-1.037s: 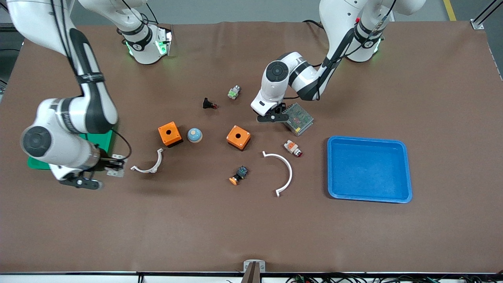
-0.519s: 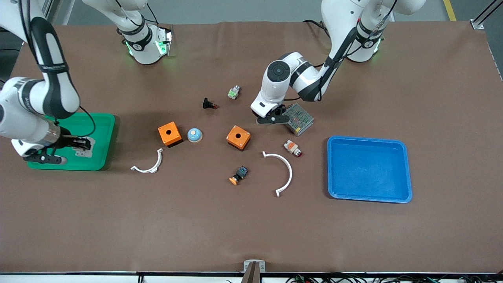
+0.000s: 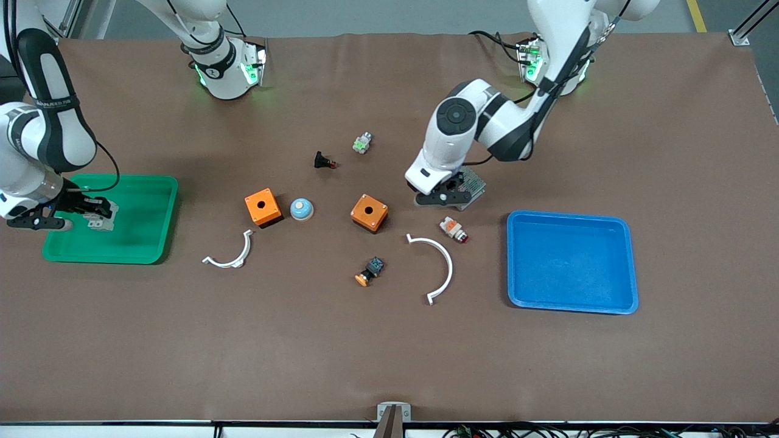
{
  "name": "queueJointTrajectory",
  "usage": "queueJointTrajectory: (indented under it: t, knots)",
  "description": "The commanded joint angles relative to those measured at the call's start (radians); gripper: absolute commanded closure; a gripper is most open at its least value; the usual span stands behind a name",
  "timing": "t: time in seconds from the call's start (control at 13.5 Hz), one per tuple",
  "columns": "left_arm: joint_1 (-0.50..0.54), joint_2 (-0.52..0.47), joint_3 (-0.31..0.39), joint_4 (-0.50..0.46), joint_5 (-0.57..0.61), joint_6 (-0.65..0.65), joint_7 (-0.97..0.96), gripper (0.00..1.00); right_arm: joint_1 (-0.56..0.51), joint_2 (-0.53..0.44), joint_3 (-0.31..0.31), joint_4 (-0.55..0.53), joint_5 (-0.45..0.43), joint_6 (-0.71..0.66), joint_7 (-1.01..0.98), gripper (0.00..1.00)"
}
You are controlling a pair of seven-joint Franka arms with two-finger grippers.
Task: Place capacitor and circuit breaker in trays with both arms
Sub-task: 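Carry the breaker to the green tray while the left gripper lifts the capacitor, then lower the capacitor into the blue tray while the right gripper releases the breaker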
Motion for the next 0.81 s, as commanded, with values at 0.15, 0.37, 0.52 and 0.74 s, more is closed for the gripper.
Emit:
queueJointTrajectory:
  t: [0.15,0.37,0.52,0.74]
  knots:
    - [0.16,-0.07,-0.005,0.038,-0.01,-0.145,0.164,0.88,-0.033,0.057,0.021,-0.018,-0.018,0.106,-0.052,1.0]
    - [0.255,-0.067,-0.004,0.086,-0.005,-0.21,0.253,0.88,-0.049,0.098,0.02,-0.017,-0.018,0.148,-0.067,0.99]
    - [0.321,-0.058,0.002,0.102,0.005,-0.212,0.294,0.88,-0.064,0.113,0.021,-0.015,-0.018,0.157,-0.067,0.96]
    - [0.419,-0.014,0.007,0.139,0.042,-0.212,0.396,0.87,-0.056,0.107,0.021,-0.009,-0.018,0.142,-0.069,0.0]
